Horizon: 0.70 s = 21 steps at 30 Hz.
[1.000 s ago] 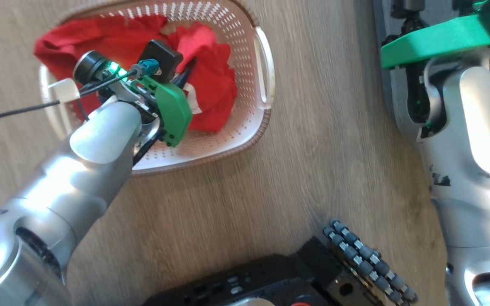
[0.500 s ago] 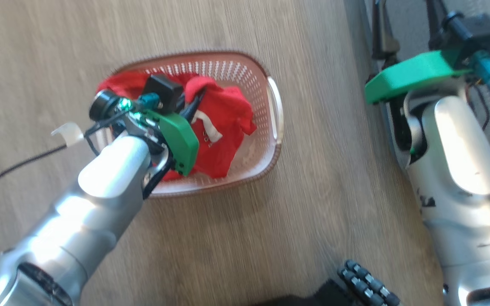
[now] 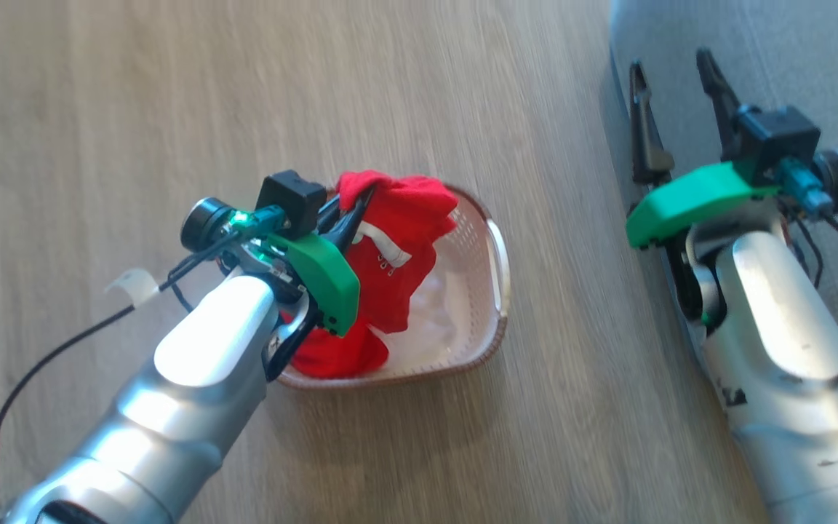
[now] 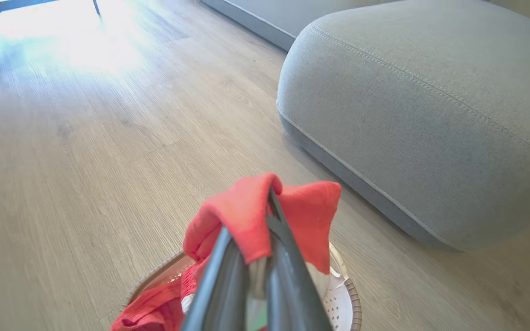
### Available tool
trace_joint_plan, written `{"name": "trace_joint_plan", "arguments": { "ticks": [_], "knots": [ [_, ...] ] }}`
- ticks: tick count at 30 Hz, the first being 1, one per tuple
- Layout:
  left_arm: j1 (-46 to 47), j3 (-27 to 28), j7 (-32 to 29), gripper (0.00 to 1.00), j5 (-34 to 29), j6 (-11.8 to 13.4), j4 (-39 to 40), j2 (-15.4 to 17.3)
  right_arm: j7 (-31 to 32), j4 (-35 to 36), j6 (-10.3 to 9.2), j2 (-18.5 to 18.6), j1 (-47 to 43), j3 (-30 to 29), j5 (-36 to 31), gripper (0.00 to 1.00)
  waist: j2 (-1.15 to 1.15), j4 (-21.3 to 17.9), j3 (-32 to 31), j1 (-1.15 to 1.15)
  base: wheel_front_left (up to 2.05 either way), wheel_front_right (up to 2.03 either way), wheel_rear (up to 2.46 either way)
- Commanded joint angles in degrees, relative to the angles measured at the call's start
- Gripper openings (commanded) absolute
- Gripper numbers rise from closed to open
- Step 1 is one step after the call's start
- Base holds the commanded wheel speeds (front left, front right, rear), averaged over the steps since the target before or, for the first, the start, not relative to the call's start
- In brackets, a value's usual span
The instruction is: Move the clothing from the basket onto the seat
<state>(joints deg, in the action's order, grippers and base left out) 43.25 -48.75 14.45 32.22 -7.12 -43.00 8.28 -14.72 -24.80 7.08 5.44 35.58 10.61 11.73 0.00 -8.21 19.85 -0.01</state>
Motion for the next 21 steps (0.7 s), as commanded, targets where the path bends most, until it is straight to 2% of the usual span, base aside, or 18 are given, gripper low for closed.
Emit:
{"name": "trace_joint_plan", "arguments": {
  "ticks": [1, 7, 21],
  "knots": [
    [1.0, 2.6, 0.5, 0.0, -0.5, -0.4, 2.1, 0.5, -0.3, 1.4, 0.41, 0.1, -0.7, 1.0, 0.3, 1.0, 0.0, 1.8, -3.0, 0.01, 0.0, 0.0, 0.0],
    [-0.2, 5.7, 0.5, 0.0, -1.5, -0.4, 5.4, 0.2, -0.3, 0.7, 0.41, 0.9, -3.5, 1.0, 1.2, 1.0, 0.0, 3.5, -7.6, 0.01, 0.0, 0.0, 0.0],
    [-1.1, 8.3, 0.5, 0.0, -1.8, -0.4, 10.9, 0.1, -0.3, 0.3, 0.41, 1.4, -9.3, 1.1, 2.3, 1.0, 0.0, 4.9, -14.5, 0.01, 0.0, 0.0, 0.0]
  ]
}}
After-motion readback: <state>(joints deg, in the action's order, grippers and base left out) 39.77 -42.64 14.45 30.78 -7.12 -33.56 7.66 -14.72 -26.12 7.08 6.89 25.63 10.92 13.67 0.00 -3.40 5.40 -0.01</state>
